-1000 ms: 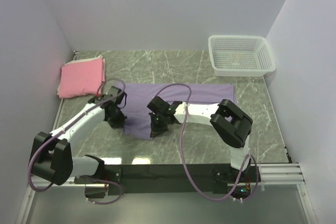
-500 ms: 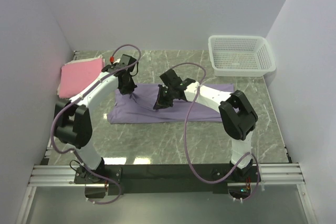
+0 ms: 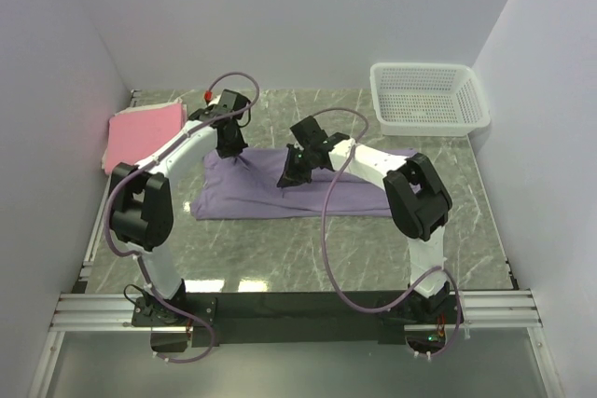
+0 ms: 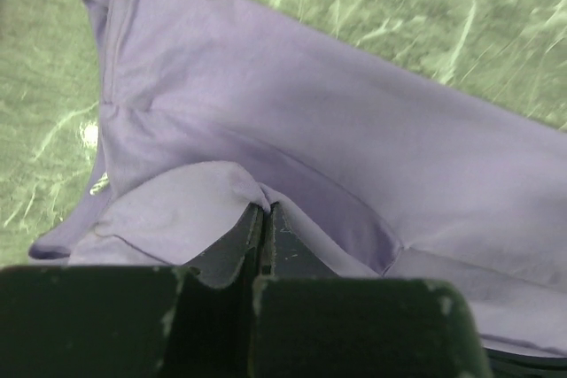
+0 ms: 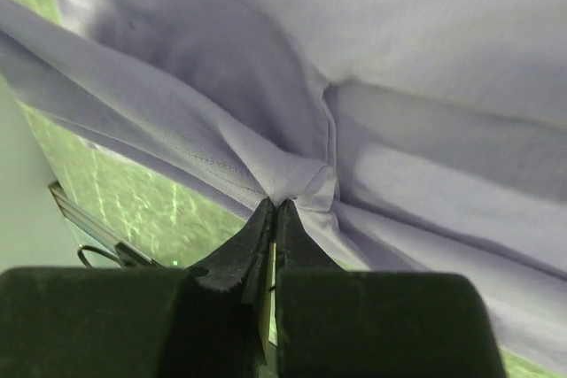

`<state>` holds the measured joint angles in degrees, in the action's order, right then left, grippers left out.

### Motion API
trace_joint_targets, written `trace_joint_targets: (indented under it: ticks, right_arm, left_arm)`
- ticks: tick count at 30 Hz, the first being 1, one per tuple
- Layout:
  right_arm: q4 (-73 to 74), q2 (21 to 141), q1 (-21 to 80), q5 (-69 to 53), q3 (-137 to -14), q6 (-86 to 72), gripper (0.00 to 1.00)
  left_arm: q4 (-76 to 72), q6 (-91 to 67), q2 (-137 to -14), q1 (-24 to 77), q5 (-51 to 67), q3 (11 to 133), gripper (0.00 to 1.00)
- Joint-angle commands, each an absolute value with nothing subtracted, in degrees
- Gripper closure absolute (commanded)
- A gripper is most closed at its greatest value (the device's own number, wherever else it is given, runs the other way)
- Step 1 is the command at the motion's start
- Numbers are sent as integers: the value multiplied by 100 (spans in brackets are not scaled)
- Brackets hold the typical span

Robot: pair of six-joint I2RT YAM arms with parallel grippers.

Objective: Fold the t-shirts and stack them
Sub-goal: Fold the tshirt

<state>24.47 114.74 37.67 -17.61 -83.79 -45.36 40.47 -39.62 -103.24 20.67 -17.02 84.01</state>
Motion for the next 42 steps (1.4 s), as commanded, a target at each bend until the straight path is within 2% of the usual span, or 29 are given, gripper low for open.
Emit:
trace_joint_targets:
  ticks: [1,22,30,34,37,40,42]
  right_arm:
    - [2681,11558,3639,-1740,-8631,-4333,100]
    - [2584,11821,3322,-1582,-8622,-4149,99]
    - [2532,12023,3156,-1679,-8833,-4148,96]
    - [2470,12067,3103,-1749,-8842,-4210,89]
    - [2443,12059,3059,-1723,-8877,-4219,78]
    - [2470,12041,3015,-1512,-8973,-4192,68]
    - [2487,12006,2971,-1407,-9017,-4184,61]
  left_arm:
    - [3753,-3771,-10345,1986,-1942,8736,99]
    - [3568,-3708,-10863,1960,-1925,9106,99]
    - [3481,-4008,-11030,1740,-1714,8921,99]
    - [3428,-4052,-11109,1688,-1565,8807,97]
    - [3297,-4096,-11092,1670,-1433,8649,92]
    - [3191,-4157,-10995,1644,-1275,8578,77]
    - [3147,-4218,-10916,1591,-1169,8552,60]
